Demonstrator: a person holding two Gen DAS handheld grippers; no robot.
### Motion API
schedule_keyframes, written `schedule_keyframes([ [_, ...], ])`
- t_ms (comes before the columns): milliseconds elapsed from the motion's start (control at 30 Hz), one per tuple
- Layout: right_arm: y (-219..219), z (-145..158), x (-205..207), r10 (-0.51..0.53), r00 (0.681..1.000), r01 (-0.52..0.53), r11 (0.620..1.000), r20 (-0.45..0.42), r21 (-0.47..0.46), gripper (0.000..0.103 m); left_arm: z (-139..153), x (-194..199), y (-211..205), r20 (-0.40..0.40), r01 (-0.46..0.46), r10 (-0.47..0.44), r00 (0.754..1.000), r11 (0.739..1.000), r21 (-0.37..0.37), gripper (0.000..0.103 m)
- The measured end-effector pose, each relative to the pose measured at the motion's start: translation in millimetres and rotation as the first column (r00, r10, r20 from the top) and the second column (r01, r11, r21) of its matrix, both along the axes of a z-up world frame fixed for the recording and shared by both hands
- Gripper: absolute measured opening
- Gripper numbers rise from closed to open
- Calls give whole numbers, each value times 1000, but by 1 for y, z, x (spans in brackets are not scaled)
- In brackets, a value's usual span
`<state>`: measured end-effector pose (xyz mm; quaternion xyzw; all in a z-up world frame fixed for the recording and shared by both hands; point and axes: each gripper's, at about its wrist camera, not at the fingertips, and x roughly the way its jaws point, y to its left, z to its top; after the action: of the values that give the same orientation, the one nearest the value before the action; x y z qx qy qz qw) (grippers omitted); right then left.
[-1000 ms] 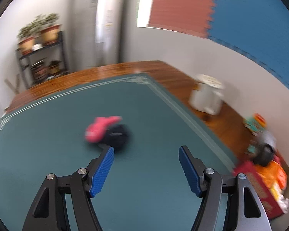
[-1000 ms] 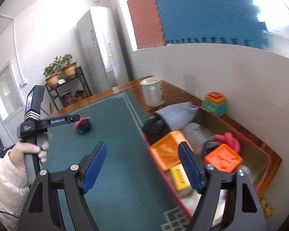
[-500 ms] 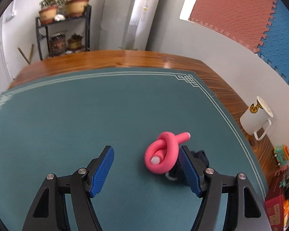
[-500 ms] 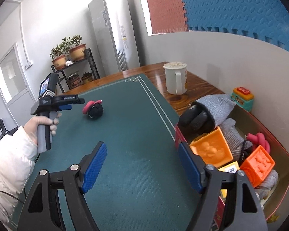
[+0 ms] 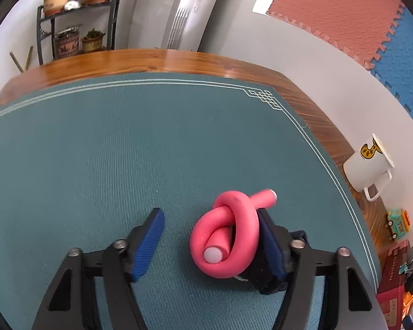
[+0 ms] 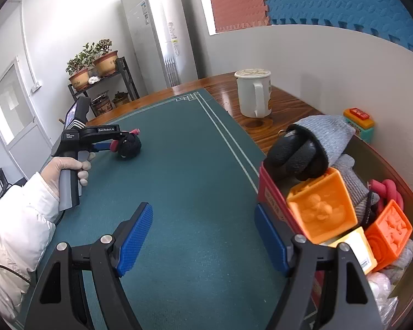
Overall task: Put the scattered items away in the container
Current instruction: 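Return to the table and grasp the second pink foam knot with the left tool, then grasp the dark navy knit ball with the right tool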
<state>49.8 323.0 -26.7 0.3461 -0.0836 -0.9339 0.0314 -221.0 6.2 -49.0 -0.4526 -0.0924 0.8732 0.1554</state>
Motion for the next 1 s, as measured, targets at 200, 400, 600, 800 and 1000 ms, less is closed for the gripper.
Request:
schedule_keyframes([
  [200, -7, 4, 1, 10, 1000, -10, 1000, -6, 18, 80, 1, 10, -8, 7, -42, 42, 999, 999, 23, 43],
  [400, -23, 17, 0, 53, 998, -51, 996, -15, 73, 80, 10, 33, -23, -8, -76, 77, 997, 997, 31, 43],
  [600, -64, 29, -18, 170, 986, -168, 970, 5, 175, 80, 30, 73, -47, -55, -107, 107, 993, 994, 13, 43],
  [800, -108, 24, -63, 280, 955, -294, 932, 95, 209, 80, 43, 111, -83, -91, -138, 139, 986, 990, 16, 43],
  [1000, -133, 8, -131, 264, 948, -289, 948, 176, 137, 80, 48, 129, -119, -121, -211, 213, 969, 977, 34, 43],
])
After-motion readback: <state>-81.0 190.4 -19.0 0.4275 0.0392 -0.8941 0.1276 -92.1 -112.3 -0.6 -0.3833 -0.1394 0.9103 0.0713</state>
